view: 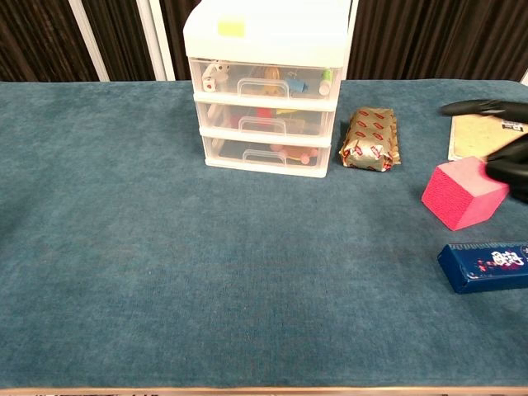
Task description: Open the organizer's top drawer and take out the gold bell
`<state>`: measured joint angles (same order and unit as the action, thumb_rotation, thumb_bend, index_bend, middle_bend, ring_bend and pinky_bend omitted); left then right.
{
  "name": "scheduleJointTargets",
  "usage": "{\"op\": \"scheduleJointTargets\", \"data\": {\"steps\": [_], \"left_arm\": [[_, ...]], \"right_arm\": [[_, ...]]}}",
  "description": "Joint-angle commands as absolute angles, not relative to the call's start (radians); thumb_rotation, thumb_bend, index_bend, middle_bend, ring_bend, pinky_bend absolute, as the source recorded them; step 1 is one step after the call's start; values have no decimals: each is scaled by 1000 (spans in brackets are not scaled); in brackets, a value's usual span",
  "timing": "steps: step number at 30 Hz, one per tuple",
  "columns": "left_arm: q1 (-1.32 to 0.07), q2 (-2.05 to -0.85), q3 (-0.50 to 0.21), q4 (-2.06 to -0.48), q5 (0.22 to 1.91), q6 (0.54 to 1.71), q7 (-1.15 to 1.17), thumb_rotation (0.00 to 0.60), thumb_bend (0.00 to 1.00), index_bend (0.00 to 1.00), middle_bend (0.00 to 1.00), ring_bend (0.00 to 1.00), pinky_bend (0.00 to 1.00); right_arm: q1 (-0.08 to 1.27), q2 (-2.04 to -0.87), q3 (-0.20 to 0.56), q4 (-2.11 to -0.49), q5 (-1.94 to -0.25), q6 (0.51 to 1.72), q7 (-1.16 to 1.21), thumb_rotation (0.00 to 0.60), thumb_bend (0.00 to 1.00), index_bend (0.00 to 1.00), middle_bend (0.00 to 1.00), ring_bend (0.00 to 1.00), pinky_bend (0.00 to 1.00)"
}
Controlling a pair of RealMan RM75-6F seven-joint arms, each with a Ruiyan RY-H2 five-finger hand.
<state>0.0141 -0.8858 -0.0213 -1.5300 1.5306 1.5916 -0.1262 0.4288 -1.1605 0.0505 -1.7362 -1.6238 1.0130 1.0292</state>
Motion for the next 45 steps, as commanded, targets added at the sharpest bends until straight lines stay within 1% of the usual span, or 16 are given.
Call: {"op": "scheduleJointTargets", "data": {"steps": [1, 5, 7, 10, 13, 21, 26, 28, 32, 33, 37, 40, 45], "left_arm": [[17, -886, -23, -1529, 1535, 1601, -130, 600, 239, 118, 0, 0, 0], [16, -891, -21, -1520, 1533, 1592, -136, 600, 239, 118, 0, 0, 0], [16, -887, -23, -1526, 1529, 1592, -141, 600, 239, 118, 0, 0, 0], [15, -888, -21, -1525, 1529, 1585, -144, 600, 239, 119, 0, 0, 0], [13, -892, -24, -1517, 1532, 1590, -150, 600, 239, 121, 0, 0, 0], [8, -894, -24, -1509, 1522, 1572, -162, 600, 239, 120, 0, 0, 0], [9, -892, -26, -1510, 1525, 1578, -172, 600, 239, 121, 0, 0, 0], [9, -891, -26, -1511, 1526, 1579, -172, 600, 239, 120, 0, 0, 0], [9, -892, -25, -1511, 1525, 1577, -176, 600, 239, 120, 0, 0, 0], [9, -892, -24, -1510, 1525, 1576, -176, 600, 239, 120, 0, 0, 0], [9, -890, -26, -1513, 1524, 1578, -178, 600, 239, 120, 0, 0, 0], [10, -889, -26, -1515, 1522, 1577, -180, 600, 239, 120, 0, 0, 0], [10, -889, -25, -1514, 1522, 1575, -182, 600, 239, 121, 0, 0, 0]], "right_arm": [[467, -1216, 72, -1721, -1582, 965, 1045, 600, 450, 88, 812, 942, 898], [512, -1302, 101, -1698, -1539, 932, 1046, 600, 457, 89, 812, 942, 899], [540, -1372, 144, -1664, -1472, 917, 997, 600, 473, 89, 816, 946, 899], [559, -1430, 174, -1652, -1394, 899, 946, 600, 486, 103, 825, 956, 898], [581, -1469, 192, -1638, -1347, 875, 914, 600, 487, 131, 826, 958, 898], [629, -1545, 261, -1606, -1245, 831, 897, 600, 489, 132, 826, 958, 898], [658, -1588, 284, -1587, -1209, 823, 835, 600, 606, 132, 826, 959, 899], [665, -1602, 292, -1586, -1197, 822, 820, 600, 626, 132, 826, 959, 899], [679, -1632, 304, -1575, -1178, 824, 789, 600, 634, 132, 826, 959, 899], [685, -1645, 308, -1565, -1173, 829, 771, 600, 650, 132, 827, 960, 899], [706, -1695, 329, -1525, -1142, 861, 690, 600, 791, 130, 839, 973, 899], [720, -1726, 351, -1517, -1095, 870, 645, 600, 846, 130, 844, 978, 899], [743, -1768, 381, -1490, -1019, 872, 582, 600, 856, 117, 846, 980, 899]]}}
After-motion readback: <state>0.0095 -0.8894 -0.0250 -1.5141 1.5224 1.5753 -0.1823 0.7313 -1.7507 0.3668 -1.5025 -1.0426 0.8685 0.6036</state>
